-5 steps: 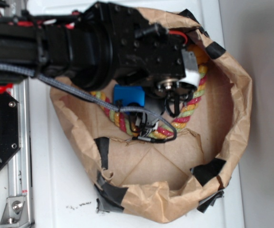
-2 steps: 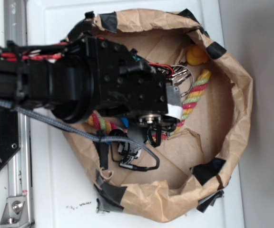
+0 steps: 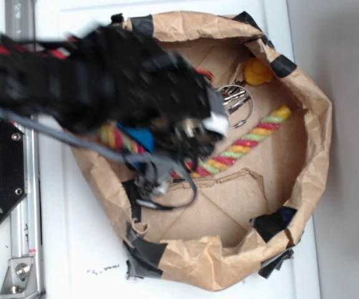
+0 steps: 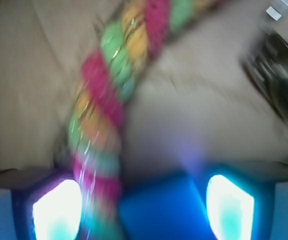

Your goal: Grab the blue block.

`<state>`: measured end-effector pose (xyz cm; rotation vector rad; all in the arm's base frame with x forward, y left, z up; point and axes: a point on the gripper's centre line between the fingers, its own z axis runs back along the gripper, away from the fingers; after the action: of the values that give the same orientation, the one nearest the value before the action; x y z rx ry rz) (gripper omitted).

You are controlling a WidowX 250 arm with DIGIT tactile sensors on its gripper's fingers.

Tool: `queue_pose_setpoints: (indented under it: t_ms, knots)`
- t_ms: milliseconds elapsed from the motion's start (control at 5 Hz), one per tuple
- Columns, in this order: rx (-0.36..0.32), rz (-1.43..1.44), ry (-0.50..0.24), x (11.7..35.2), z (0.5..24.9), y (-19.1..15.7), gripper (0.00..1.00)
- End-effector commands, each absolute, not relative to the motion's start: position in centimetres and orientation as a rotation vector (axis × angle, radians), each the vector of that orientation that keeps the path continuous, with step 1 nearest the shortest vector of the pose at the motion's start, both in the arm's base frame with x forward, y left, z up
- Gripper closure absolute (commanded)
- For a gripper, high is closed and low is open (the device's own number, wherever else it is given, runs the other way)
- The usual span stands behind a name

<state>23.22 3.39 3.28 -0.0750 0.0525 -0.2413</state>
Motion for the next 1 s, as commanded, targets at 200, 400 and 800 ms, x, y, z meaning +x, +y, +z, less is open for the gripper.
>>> queue_pose_setpoints:
  t_ms: [200,400,800]
  knots:
    - [-0.065,-0.176,-0.065,23.6,8.0,5.4,0.0]
    - [-0.036,-0.207,-0.035,23.1,7.1,5.5,0.0]
    - [-0.005,-0.221,0.024,23.1,4.2,5.8,0.0]
